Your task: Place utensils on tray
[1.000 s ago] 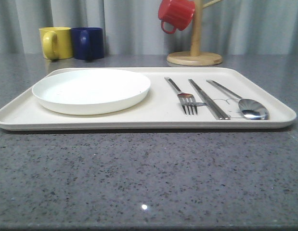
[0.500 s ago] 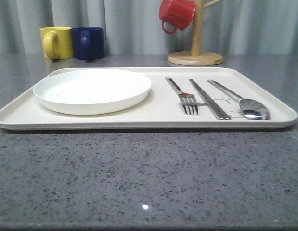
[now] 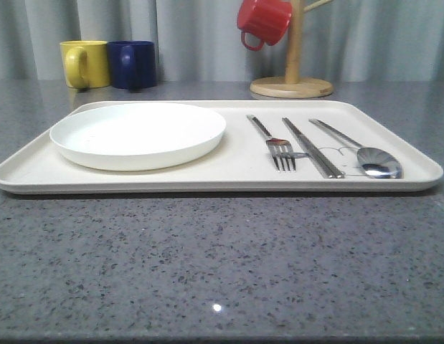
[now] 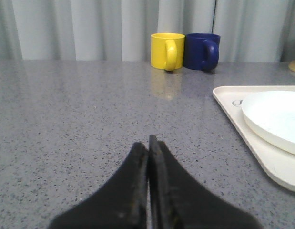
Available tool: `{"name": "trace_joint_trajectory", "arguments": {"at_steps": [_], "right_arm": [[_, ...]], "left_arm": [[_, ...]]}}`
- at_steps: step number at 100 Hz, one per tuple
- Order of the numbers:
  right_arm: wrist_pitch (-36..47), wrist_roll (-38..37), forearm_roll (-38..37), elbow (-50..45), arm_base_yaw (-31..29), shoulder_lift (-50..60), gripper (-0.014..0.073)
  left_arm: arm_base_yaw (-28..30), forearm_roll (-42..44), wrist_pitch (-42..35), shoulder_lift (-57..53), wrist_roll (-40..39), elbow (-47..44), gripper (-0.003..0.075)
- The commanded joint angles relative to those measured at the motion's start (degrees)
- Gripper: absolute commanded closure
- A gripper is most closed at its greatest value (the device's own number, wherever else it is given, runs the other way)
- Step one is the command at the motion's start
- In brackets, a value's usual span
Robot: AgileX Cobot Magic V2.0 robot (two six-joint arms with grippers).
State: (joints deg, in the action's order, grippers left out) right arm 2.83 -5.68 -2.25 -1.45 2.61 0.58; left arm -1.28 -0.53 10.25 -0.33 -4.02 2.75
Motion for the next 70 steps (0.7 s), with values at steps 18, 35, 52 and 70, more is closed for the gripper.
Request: {"name": "trace_joint_trajectory", "arguments": {"at_steps": [18, 35, 52, 70], "right_arm": [[4.68, 0.44, 0.12, -0.11, -0.41, 1.06, 0.0662], [4.68, 0.44, 0.12, -0.11, -0.41, 1.06, 0.0662], [4.73, 0.44, 0.13, -0.11, -0.41, 1.06, 0.0662], [4.73, 0.44, 0.13, -0.11, -0.41, 1.06, 0.0662]], "left_arm": [[0.21, 0.53, -12.70, -1.97, -1.58, -3.12, 0.0739], [0.21, 0.53, -13.29, -1.97, -1.96, -4.55, 0.0739], [0.21, 1.27, -13.40, -1.97, -1.96, -4.55, 0.0739], [0.21, 1.17, -13.40, -1.97, -1.96, -4.55, 0.0739]]}}
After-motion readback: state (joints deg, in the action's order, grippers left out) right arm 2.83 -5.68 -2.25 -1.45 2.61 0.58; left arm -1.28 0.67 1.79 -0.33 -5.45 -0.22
